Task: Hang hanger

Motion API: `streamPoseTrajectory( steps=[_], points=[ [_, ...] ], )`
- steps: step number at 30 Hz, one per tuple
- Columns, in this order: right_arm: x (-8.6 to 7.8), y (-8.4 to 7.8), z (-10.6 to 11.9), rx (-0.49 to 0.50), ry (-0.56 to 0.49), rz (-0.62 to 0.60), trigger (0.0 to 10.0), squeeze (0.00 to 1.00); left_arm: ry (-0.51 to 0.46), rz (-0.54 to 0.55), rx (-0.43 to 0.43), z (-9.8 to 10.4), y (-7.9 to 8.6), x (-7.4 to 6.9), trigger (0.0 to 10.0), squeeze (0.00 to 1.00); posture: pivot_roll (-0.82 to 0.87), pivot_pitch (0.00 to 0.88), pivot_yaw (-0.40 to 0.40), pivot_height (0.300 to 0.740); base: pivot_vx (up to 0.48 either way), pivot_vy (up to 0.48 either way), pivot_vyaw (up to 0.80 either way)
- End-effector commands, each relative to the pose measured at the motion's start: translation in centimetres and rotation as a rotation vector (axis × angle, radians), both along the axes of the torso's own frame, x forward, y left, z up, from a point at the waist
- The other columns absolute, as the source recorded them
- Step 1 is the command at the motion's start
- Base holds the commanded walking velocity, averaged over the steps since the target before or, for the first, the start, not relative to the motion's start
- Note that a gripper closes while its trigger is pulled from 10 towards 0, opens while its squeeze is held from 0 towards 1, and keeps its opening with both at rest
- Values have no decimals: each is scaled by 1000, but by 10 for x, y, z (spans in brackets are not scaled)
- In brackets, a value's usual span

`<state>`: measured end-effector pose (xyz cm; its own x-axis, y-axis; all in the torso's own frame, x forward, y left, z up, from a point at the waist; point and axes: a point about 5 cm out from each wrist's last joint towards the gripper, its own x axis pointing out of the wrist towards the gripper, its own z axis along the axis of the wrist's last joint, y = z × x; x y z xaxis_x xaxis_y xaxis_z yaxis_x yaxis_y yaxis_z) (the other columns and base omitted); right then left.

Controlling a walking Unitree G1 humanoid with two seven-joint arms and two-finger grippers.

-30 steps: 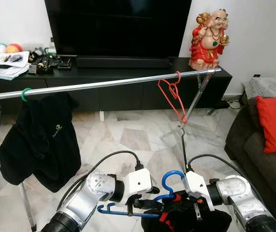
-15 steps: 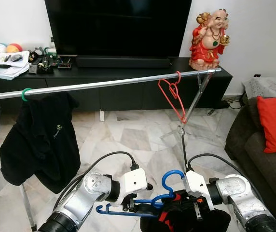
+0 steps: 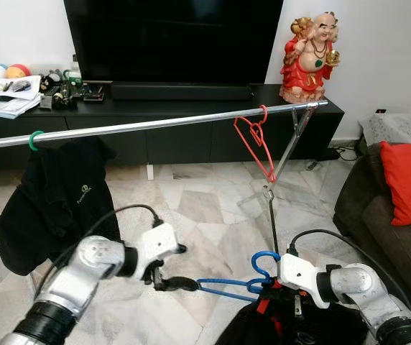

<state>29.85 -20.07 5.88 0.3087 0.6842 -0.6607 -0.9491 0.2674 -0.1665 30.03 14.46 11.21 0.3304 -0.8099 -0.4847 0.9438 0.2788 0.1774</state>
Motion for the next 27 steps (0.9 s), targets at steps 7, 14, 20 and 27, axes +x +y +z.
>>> streamPoseTrajectory(
  steps=[7, 14, 20, 27],
  points=[
    [23, -8, 11, 39, -127, -272, 0, 0, -6, 65, -34, -2, -4, -1, 10000, 0, -28, 0, -62, 740, 0, 0, 0],
    [42, -6, 30, 161, -195, -499, 0, 0, -7, 233, -42, -32, -36, -5, 10000, 0, -35, 0, -56, 740, 0, 0, 0],
    [48, 2, 45, 227, -223, -483, 0, 0, 11, 272, -16, -52, -65, -9, 10000, 0, -48, 0, -53, 740, 0, 0, 0],
    [53, 12, 67, 279, -269, -455, 0, 0, -24, 339, 45, -66, -100, -2, 10000, 0, -63, 0, -52, 740, 0, 0, 0]
  ],
)
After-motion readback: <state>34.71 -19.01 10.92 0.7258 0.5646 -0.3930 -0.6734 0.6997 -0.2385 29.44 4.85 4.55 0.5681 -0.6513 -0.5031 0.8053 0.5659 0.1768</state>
